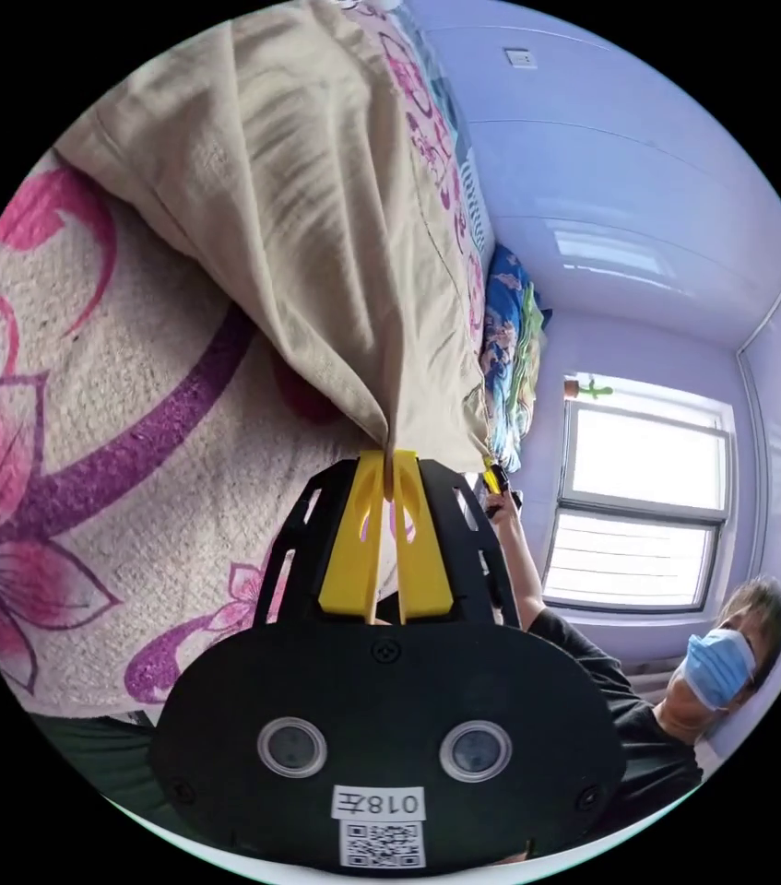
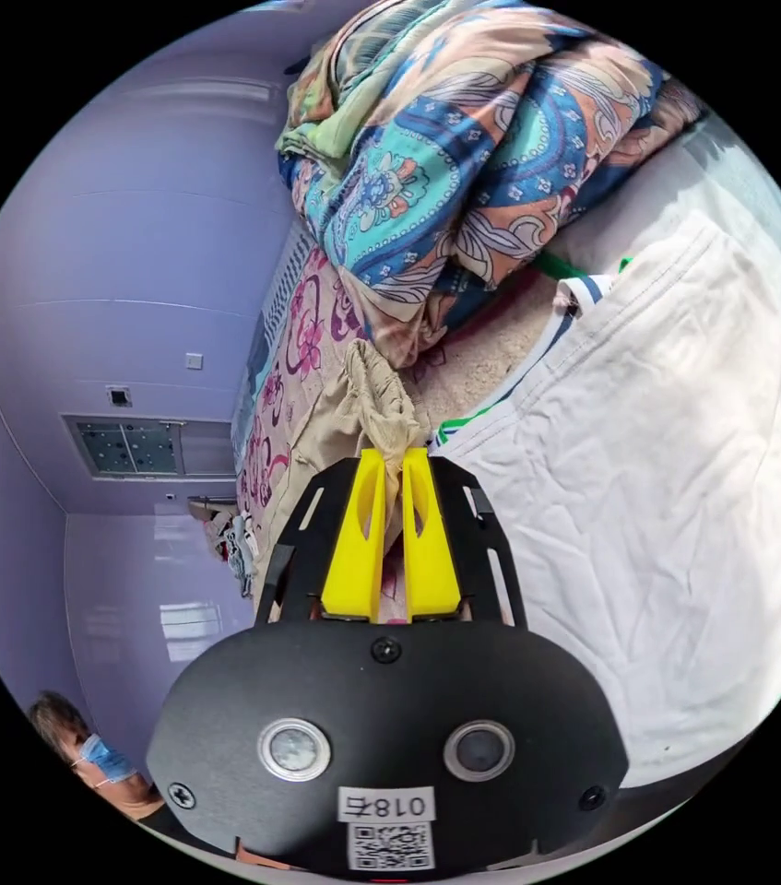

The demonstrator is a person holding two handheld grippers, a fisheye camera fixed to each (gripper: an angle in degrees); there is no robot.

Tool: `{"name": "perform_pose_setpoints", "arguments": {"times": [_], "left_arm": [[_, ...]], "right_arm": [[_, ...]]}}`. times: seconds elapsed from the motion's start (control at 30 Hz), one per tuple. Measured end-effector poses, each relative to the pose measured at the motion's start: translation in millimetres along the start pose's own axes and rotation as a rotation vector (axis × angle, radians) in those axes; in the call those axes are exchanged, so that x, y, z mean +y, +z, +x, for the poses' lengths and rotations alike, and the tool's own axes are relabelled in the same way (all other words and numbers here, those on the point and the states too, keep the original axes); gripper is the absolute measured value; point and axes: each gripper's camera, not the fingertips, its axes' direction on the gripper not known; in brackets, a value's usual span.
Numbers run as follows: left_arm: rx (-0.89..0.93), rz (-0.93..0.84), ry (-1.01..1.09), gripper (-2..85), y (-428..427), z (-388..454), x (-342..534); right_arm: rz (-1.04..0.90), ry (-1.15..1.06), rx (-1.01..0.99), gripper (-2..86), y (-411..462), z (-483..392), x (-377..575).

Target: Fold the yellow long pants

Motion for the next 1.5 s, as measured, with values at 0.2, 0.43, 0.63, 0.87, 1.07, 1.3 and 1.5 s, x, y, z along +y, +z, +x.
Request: {"name": "perform_pose_setpoints", "arguments": {"times": [0.2,0.43,0.63,0.87,1.07,1.3,1.5], "left_arm": [[-0.148,-0.022,0.068,3.0,15,-18,15],[0.008,0.085,0.173,11.1,-13,-68,69],[-0.003,0.350,0.277,9.8,-100,-101,137],[-0.056,0.486,0.214,8.6,-139,-164,184],[-0.078,0.552,0.212,8.0,-169,-189,208],[-0.086,0.580,0.226,7.8,-179,-203,204],[-0.107,0.524,0.364,8.3,-173,-156,170]], "right_arm": [[0.009,-0.089,0.092,2.2,8,-51,19],[0.057,-0.317,0.175,2.5,38,-156,65],[-0.052,-0.883,0.226,2.6,127,-342,196],[-0.170,-1.367,0.483,2.9,321,-425,425],[-0.122,-1.594,0.799,3.3,419,-406,537],[-0.040,-1.544,0.739,4.7,409,-450,565],[-0.205,-1.609,0.655,10.5,415,-434,592]]}}
